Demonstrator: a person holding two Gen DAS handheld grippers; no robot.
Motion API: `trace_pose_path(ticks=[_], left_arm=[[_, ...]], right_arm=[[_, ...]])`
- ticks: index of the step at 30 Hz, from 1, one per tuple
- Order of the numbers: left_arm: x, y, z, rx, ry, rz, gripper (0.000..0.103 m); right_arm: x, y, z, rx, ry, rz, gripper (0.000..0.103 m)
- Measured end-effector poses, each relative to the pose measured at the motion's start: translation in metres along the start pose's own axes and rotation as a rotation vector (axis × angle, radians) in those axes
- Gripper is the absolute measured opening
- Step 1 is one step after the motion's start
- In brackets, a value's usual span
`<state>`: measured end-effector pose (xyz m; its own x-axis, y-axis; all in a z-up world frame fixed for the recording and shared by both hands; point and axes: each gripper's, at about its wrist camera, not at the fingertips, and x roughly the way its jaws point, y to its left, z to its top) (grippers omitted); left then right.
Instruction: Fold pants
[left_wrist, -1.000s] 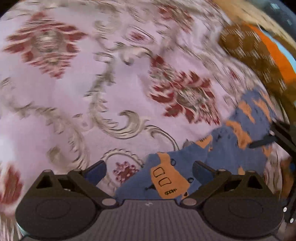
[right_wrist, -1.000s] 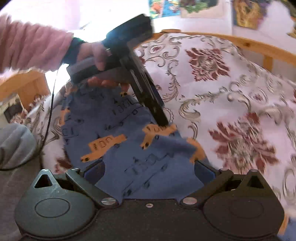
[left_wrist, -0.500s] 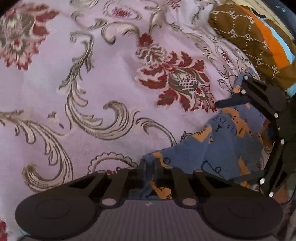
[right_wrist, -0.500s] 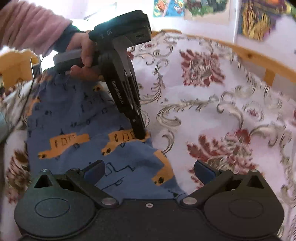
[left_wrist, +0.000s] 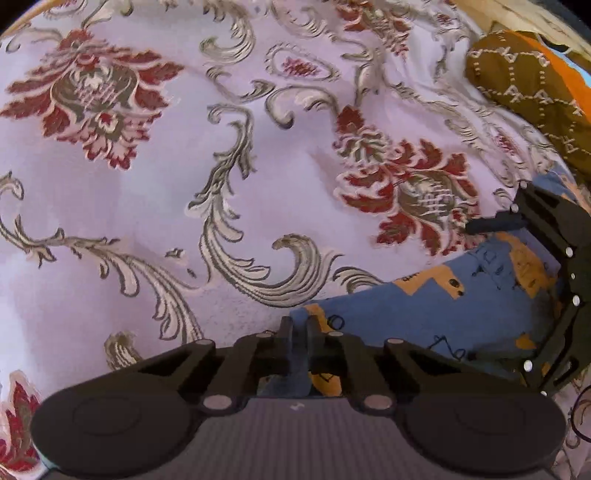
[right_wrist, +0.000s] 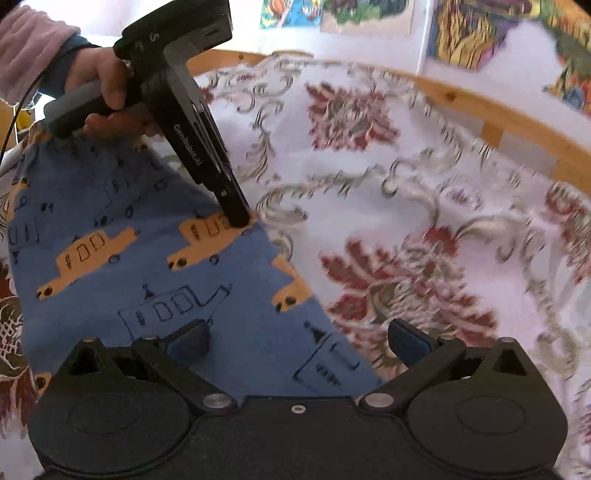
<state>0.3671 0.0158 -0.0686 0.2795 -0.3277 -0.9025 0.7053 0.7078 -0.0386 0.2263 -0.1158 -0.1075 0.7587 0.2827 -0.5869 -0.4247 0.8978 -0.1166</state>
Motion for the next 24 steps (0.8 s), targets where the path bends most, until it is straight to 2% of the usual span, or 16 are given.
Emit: trace_pose_path(ticks=[1,3,5,7,8,12,15,17,19,20,21,24], left_arm=[[-0.006,0.001,0.000,-0.008,-0.019,-0.003,0.021],[-0.023,0.002,-0.002,-0.040,-0.072,0.019,0.076],[-0.047,0.002,-0.010,-0.077,-0.160,0.051,0.091],[-0.071,-0.002,-0.023,-0.090,-0.226,0.078,0.092],[-0.082,-0.004,-0.031,-0.091,-0.243,0.102,0.096],[-0.117,-0.020,-0.080,-0.035,-0.283,0.265,0.098],[-0.130,-0.032,-0.122,0.021,-0.277,0.429,0.098],[-0.129,-0.039,-0.142,0.054,-0.243,0.532,0.098],[-0.118,-0.041,-0.156,0.087,-0.178,0.639,0.098],[-0.114,-0.042,-0.162,0.110,-0.152,0.685,0.101],[-0.112,-0.042,-0.168,0.127,-0.150,0.716,0.103],[-0.119,-0.041,-0.175,0.093,-0.157,0.721,0.103]], right_arm=[[-0.005,0.002,0.002,-0.007,-0.013,-0.010,0.102],[-0.020,0.006,0.004,0.006,-0.031,-0.031,0.102],[-0.036,0.011,0.003,0.050,-0.032,-0.034,0.102],[-0.050,0.019,0.000,0.092,-0.024,-0.037,0.102],[-0.057,0.026,-0.003,0.106,-0.015,-0.044,0.102],[-0.077,0.056,-0.014,0.108,0.013,-0.109,0.102],[-0.077,0.071,-0.017,0.115,0.059,-0.212,0.102],[-0.071,0.077,-0.021,0.097,0.115,-0.296,0.102],[-0.064,0.077,-0.030,0.084,0.192,-0.329,0.102],[-0.065,0.076,-0.035,0.085,0.194,-0.329,0.102],[-0.069,0.075,-0.039,0.085,0.198,-0.334,0.102],[-0.085,0.069,-0.045,0.060,0.241,-0.387,0.102]])
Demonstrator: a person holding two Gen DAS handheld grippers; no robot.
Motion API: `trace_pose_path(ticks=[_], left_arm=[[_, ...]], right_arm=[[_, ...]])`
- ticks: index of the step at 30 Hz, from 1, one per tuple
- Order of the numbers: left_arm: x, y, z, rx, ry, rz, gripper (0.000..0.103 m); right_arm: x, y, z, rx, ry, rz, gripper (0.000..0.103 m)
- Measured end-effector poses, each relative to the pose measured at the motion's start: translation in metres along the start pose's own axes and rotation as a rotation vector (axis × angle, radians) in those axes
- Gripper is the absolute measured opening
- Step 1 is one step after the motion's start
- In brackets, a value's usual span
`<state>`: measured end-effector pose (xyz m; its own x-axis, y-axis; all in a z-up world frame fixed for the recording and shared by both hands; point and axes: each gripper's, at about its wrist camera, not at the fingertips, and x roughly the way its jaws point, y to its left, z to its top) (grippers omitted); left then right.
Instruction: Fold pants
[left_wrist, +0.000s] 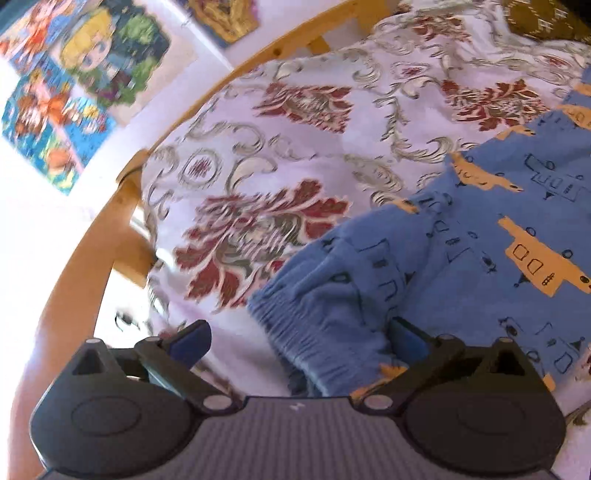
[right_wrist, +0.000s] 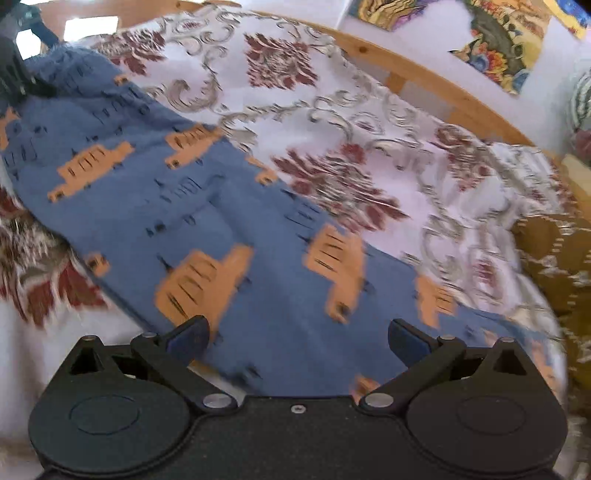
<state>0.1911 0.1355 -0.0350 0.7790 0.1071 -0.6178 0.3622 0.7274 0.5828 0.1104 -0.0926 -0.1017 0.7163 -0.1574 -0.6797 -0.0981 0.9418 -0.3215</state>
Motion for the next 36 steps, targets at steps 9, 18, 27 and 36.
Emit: trace_pose_path(ticks=[9,18,27,36], left_arm=[[-0.049,0.001,0.027,0.039,0.005,0.099,0.103],[-0.076,-0.085,0.147,0.031,-0.151,-0.154,0.103],[-0.043,-0.237,0.289,0.123,-0.234,-0.692,0.103],[0.026,-0.337,0.361,0.339,-0.013,-1.035,0.103]], right_arm=[[-0.075,-0.066,-0.043,0.249,-0.050,-0.145,0.102],[-0.073,-0.139,-0.080,0.689,-0.072,-0.097,0.102],[-0.056,-0.175,-0.103,0.896,-0.065,-0.040,0.102],[-0.037,-0.204,-0.131,1.196,-0.092,0.115,0.102]])
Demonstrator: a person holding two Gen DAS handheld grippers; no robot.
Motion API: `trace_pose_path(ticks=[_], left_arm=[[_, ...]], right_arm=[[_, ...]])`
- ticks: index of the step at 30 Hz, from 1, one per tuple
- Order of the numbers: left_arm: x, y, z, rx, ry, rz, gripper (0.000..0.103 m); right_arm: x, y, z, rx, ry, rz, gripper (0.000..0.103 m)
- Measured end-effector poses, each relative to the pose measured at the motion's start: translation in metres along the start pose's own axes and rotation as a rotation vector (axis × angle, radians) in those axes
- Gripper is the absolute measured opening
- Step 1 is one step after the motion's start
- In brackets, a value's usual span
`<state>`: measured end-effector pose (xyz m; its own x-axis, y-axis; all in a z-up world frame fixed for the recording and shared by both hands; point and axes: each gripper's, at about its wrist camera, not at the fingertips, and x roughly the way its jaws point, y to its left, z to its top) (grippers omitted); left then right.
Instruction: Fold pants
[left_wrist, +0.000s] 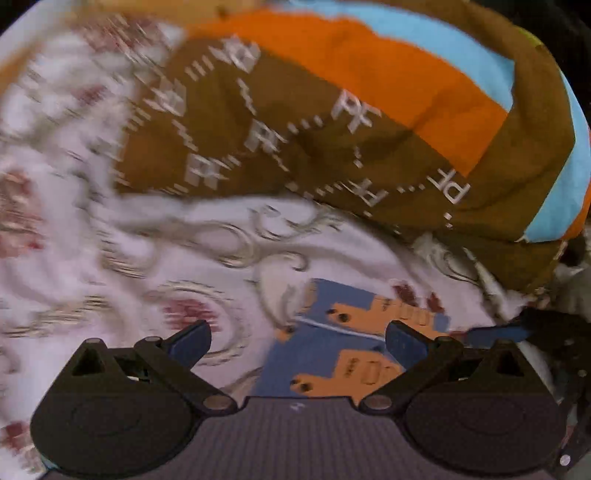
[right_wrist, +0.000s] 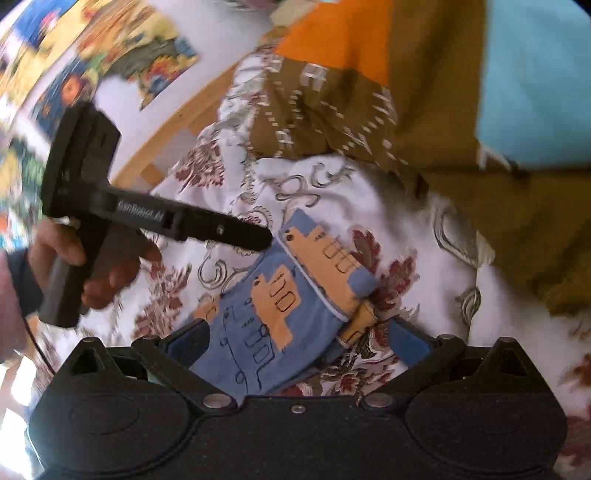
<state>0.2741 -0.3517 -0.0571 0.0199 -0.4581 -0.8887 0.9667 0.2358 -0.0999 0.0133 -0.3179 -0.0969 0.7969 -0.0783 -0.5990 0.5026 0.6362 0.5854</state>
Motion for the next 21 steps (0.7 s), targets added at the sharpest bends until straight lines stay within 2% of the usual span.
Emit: trace_pose_path(ticks=[1,3,6,8,9,11,12,14,15,18,21], left_arm=[[0.009,0.001,0.003,0.007,0.031,-0.048,0.103],[0.021,-0.001,0.007,0.042,0.060,-0.089,0.103],[0.036,-0.009,0.010,0.128,0.083,-0.069,0.103],[0.048,-0.014,0.008,0.169,0.113,-0.042,0.103],[0.055,-0.016,0.007,0.179,0.128,-0.033,0.103],[0.063,-0.016,0.004,0.167,0.122,-0.033,0.103],[0.064,-0.017,0.002,0.161,0.114,-0.036,0.103],[0.064,-0.016,-0.002,0.157,0.104,-0.037,0.103],[0.064,-0.017,-0.004,0.156,0.103,-0.036,0.103],[0.062,-0.016,-0.007,0.137,0.115,-0.028,0.103],[0.062,-0.015,-0.005,0.086,0.157,-0.022,0.103]], right_arm=[[0.001,-0.004,0.001,0.033,-0.001,0.006,0.102],[0.002,-0.014,0.002,0.105,-0.012,0.022,0.102],[0.002,-0.019,0.001,0.161,-0.033,0.018,0.096],[0.003,-0.018,0.001,0.157,-0.039,-0.004,0.081],[0.004,-0.017,0.001,0.150,-0.038,-0.021,0.076],[0.004,-0.018,0.000,0.158,-0.047,-0.046,0.060],[0.004,-0.020,0.000,0.175,-0.052,-0.047,0.056],[0.005,-0.028,0.000,0.238,-0.060,-0.045,0.033],[0.006,-0.032,-0.001,0.266,-0.061,-0.050,0.027],[0.008,-0.036,-0.001,0.305,-0.064,-0.048,0.020],[0.006,-0.026,-0.001,0.229,-0.077,-0.072,0.018]])
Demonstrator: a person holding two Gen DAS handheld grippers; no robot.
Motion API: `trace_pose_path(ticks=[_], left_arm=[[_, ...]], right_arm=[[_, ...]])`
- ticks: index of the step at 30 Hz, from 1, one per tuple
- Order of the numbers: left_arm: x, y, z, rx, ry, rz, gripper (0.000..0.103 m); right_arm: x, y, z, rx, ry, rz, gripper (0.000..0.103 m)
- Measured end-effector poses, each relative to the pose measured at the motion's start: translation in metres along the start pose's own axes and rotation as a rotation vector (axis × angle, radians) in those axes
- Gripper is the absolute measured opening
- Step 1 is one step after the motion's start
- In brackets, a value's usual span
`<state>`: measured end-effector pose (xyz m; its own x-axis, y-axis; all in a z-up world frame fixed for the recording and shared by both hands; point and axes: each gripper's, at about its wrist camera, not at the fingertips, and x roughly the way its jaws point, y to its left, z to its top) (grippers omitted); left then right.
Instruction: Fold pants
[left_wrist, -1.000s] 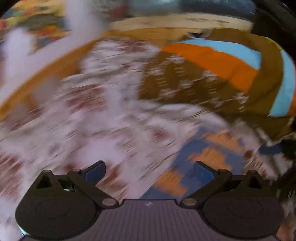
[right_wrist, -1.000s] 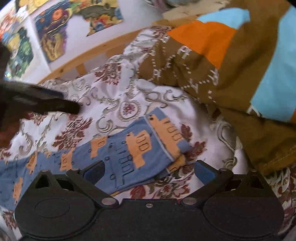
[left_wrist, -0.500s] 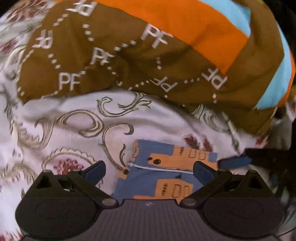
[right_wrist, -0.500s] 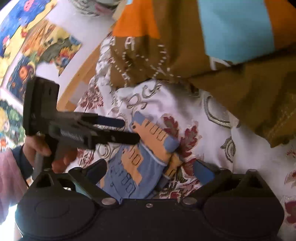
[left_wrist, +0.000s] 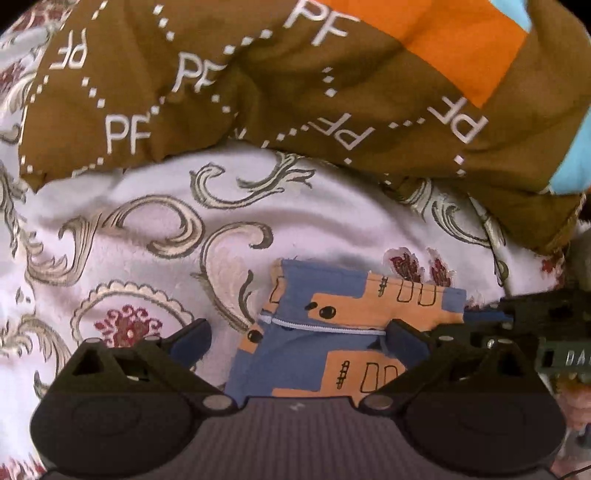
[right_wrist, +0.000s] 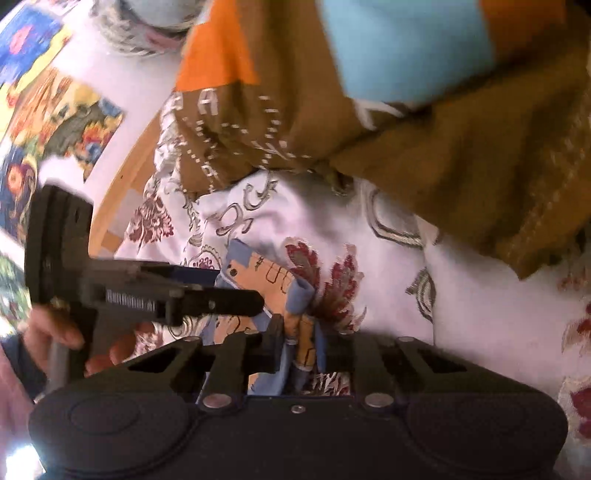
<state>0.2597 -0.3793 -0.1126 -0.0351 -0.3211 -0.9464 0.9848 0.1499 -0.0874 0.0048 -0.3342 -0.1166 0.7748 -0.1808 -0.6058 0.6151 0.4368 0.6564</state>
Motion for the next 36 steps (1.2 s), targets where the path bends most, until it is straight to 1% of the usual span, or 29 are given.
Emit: trace_pose_path(ticks=[2,4,5,6,7,8,9,10,12,13,15,16,17,19,23,24,28,30,32,33,34,35,36], left_arm=[[-0.003,0.004,0.004,-0.034,0.017,0.003,0.103],[-0.009,0.008,0.008,-0.084,0.032,0.032,0.103],[-0.011,0.011,0.011,-0.128,0.047,0.053,0.103],[-0.014,0.016,0.013,-0.194,0.075,0.063,0.103],[-0.016,0.022,0.016,-0.279,0.109,0.057,0.103],[-0.019,0.027,0.018,-0.360,0.135,0.038,0.103],[-0.022,0.033,0.019,-0.451,0.156,0.004,0.103],[-0.024,0.037,0.021,-0.521,0.167,-0.036,0.103],[-0.027,0.040,0.024,-0.625,0.183,-0.103,0.103],[-0.029,0.039,0.026,-0.648,0.185,-0.113,0.103],[-0.031,0.031,0.032,-0.657,0.198,-0.114,0.103],[-0.029,0.027,0.038,-0.654,0.213,-0.100,0.102],[-0.025,0.023,0.043,-0.655,0.230,-0.077,0.102],[-0.017,0.018,0.050,-0.667,0.268,-0.021,0.098],[-0.007,0.012,0.059,-0.697,0.334,0.058,0.085],[-0.006,0.010,0.060,-0.704,0.345,0.077,0.080],[0.004,-0.001,0.066,-0.705,0.377,0.148,0.069],[0.001,-0.002,0.066,-0.711,0.380,0.163,0.062],[0.000,-0.004,0.065,-0.714,0.380,0.176,0.060],[-0.006,-0.002,0.065,-0.713,0.380,0.184,0.051],[-0.009,-0.001,0.064,-0.709,0.379,0.192,0.045],[-0.009,-0.001,0.058,-0.705,0.376,0.197,0.035],[-0.011,-0.001,0.055,-0.707,0.366,0.198,0.033]], right_arm=[[-0.001,0.010,-0.004,-0.081,-0.016,-0.031,0.018],[-0.001,0.023,-0.008,-0.177,-0.035,-0.064,0.018],[-0.002,0.029,-0.011,-0.229,-0.041,-0.083,0.018],[-0.002,0.035,-0.014,-0.287,-0.051,-0.101,0.018],[-0.003,0.043,-0.019,-0.353,-0.062,-0.116,0.018],[-0.003,0.051,-0.023,-0.409,-0.071,-0.126,0.018],[-0.003,0.059,-0.028,-0.480,-0.082,-0.141,0.018],[-0.003,0.065,-0.032,-0.543,-0.090,-0.159,0.018],[-0.003,0.076,-0.042,-0.659,-0.108,-0.187,0.018],[-0.002,0.081,-0.047,-0.709,-0.113,-0.196,0.018],[-0.002,0.087,-0.054,-0.779,-0.118,-0.208,0.018],[-0.002,0.090,-0.057,-0.812,-0.120,-0.214,0.018],[-0.001,0.091,-0.060,-0.842,-0.120,-0.220,0.018],[-0.001,0.094,-0.064,-0.888,-0.124,-0.226,0.018],[-0.003,0.099,-0.071,-0.953,-0.123,-0.221,0.018],[-0.004,0.100,-0.072,-0.965,-0.123,-0.218,0.018],[-0.006,0.102,-0.078,-1.015,-0.122,-0.214,0.018],[-0.006,0.103,-0.080,-1.030,-0.119,-0.210,0.018],[-0.008,0.104,-0.082,-1.041,-0.120,-0.206,0.018],[-0.009,0.105,-0.082,-1.046,-0.123,-0.204,0.018],[-0.010,0.105,-0.083,-1.052,-0.126,-0.201,0.018],[-0.011,0.106,-0.084,-1.058,-0.130,-0.197,0.018],[-0.012,0.107,-0.084,-1.064,-0.135,-0.192,0.018]])
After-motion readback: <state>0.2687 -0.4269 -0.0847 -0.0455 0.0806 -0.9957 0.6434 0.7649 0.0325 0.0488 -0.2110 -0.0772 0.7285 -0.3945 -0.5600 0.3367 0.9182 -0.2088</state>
